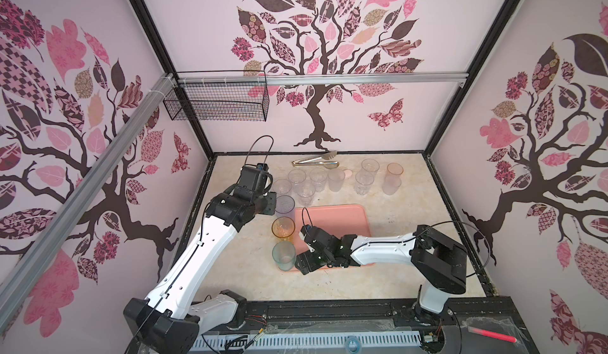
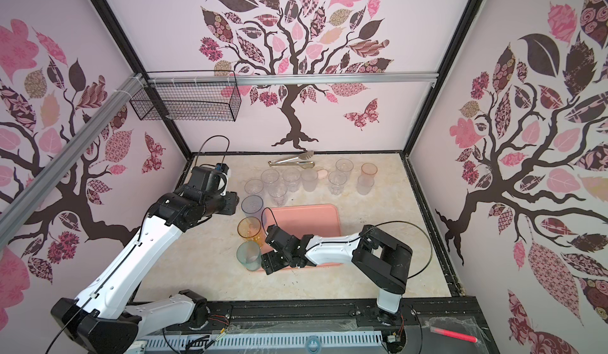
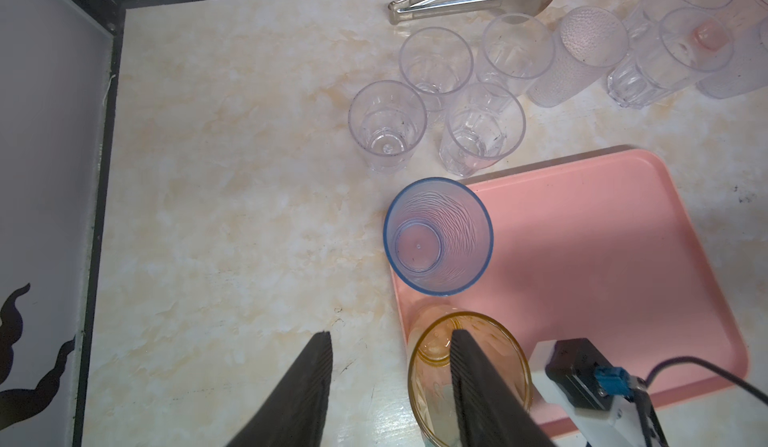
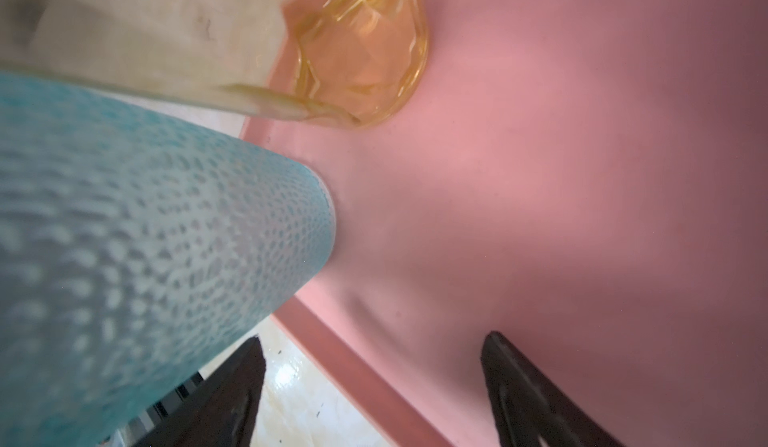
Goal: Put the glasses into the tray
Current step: 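Open the left gripper and draw it back while the right gripper rises, then reach the right gripper over the clear faceted glasses beyond the tray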
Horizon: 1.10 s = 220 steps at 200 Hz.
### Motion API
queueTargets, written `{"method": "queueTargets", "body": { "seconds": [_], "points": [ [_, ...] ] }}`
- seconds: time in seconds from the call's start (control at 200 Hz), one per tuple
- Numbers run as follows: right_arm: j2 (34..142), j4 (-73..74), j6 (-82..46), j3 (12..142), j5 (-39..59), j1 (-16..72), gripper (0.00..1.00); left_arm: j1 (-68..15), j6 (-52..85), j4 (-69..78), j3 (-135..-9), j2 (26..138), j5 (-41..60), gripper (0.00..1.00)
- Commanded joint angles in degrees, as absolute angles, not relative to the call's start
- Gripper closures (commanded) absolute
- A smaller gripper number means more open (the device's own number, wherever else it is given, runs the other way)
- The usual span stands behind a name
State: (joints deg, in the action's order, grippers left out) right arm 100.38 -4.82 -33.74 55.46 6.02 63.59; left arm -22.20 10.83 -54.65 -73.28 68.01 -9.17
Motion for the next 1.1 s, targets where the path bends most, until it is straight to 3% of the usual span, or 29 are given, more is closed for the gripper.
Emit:
{"method": "queueTargets", "body": {
  "seconds": [0.0,0.075,0.19,0.24,0.445,0.6,0.73,0.9,1.095],
  "points": [
    [94.8,-10.7,-30.3,58.5,3.4,63.5,0.14,-20.0,10.5,-53.0,-72.9,66.7,-7.8,0.47],
    [92.0,-13.6,-28.0,59.3,2.9,62.2,0.14,-18.7,10.4,-52.3,-73.2,66.2,-7.8,0.44],
    [88.1,-17.1,-25.6,60.0,2.7,58.3,0.13,-16.4,11.2,-50.4,-72.8,64.9,-9.8,0.25],
    [86.5,-18.5,-24.7,60.3,2.9,55.4,0.13,-15.3,11.3,-49.8,-72.5,64.7,-10.9,0.22],
    [82.7,-19.1,-22.2,61.7,2.2,43.3,0.15,-11.4,12.1,-45.5,-70.4,63.7,-9.6,0.22],
    [85.4,-20.9,-21.8,66.5,4.2,32.6,0.21,-9.9,11.9,-40.7,-66.7,63.1,-0.5,0.3],
    [88.6,-23.0,-25.0,70.6,2.7,25.1,0.24,-9.9,13.0,-36.7,-61.4,62.1,-0.3,0.31],
    [91.4,-22.1,-30.6,71.4,-4.9,21.5,0.32,-9.9,17.8,-33.2,-56.7,62.2,1.2,0.3],
    [96.9,-22.7,-33.2,76.2,-3.9,15.4,0.5,-9.9,17.9,-32.7,-54.9,63.6,-3.5,0.29]
  ]
}}
